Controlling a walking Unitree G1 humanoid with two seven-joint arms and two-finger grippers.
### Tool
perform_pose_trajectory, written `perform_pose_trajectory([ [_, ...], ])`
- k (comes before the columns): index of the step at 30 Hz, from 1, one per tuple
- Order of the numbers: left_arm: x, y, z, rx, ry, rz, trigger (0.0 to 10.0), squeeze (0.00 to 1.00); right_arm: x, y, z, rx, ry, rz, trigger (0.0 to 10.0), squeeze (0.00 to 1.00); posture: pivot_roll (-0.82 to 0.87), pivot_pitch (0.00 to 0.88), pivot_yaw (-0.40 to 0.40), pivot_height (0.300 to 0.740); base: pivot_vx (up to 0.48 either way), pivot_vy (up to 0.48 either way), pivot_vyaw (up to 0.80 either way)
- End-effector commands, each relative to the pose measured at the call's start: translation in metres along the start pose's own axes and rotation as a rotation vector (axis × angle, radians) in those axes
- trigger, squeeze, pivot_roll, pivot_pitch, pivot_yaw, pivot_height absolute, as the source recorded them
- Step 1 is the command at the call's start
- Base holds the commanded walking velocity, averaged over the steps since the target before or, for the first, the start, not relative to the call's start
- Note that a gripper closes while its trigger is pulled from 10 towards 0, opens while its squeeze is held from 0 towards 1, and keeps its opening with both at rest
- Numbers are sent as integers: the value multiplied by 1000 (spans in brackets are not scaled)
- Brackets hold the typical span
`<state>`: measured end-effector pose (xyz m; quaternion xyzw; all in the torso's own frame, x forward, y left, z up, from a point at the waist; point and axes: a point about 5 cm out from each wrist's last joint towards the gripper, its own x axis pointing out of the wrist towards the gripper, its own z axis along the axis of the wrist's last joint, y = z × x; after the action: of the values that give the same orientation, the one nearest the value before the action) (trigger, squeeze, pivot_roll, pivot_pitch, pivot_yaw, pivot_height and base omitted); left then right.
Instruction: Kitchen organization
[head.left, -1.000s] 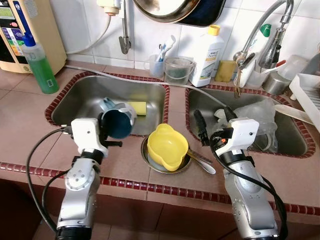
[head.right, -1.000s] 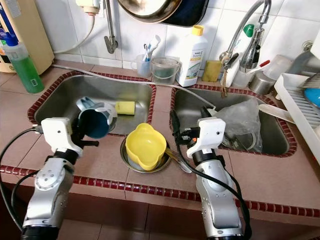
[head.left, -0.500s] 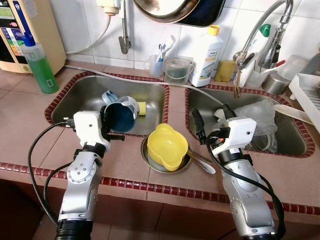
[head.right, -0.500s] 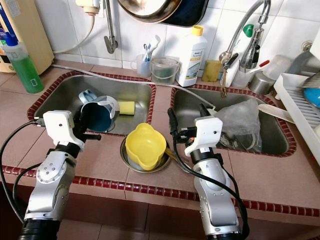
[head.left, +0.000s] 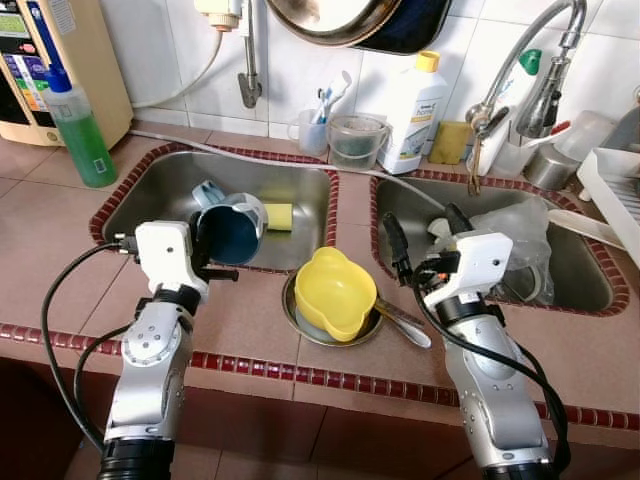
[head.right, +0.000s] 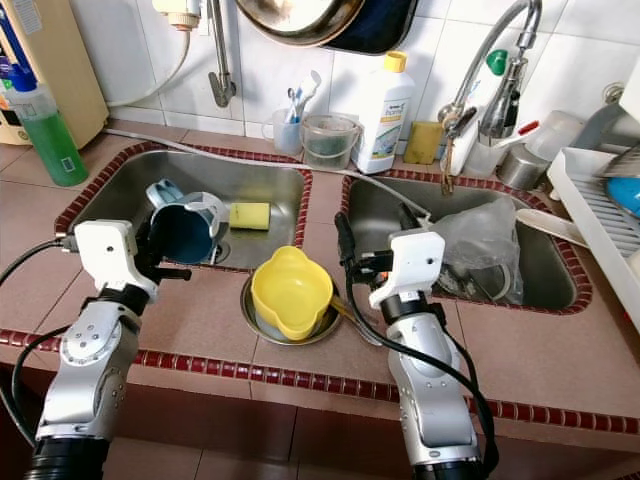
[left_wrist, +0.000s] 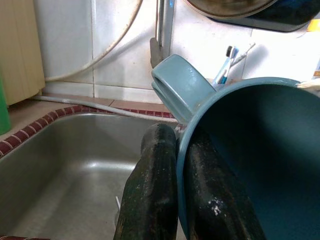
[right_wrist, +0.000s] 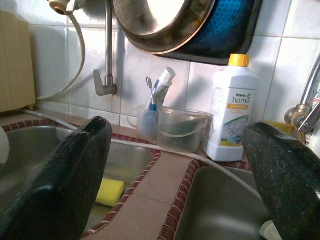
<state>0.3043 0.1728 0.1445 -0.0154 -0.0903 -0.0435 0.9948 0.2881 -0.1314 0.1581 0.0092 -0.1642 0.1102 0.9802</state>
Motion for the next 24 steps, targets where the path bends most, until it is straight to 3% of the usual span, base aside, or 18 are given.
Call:
perform_pose_trajectory([
  [1,2,-1,3,2,-5,-14,10000,0,0,-5,1,-11,-5,-8,10000,0,107,0,-67,740,0,0,0],
  [10,2,-1,2,-3,0,-23,10000,0,0,-5,1,-11,-6,-5,10000,0,109,0,-67,740,0,0,0],
  [24,0,-3,4,-13,8,-45,10000,0,0,-3,1,0,-9,-2,10000,0,114,0,-62,740,0,389,0],
])
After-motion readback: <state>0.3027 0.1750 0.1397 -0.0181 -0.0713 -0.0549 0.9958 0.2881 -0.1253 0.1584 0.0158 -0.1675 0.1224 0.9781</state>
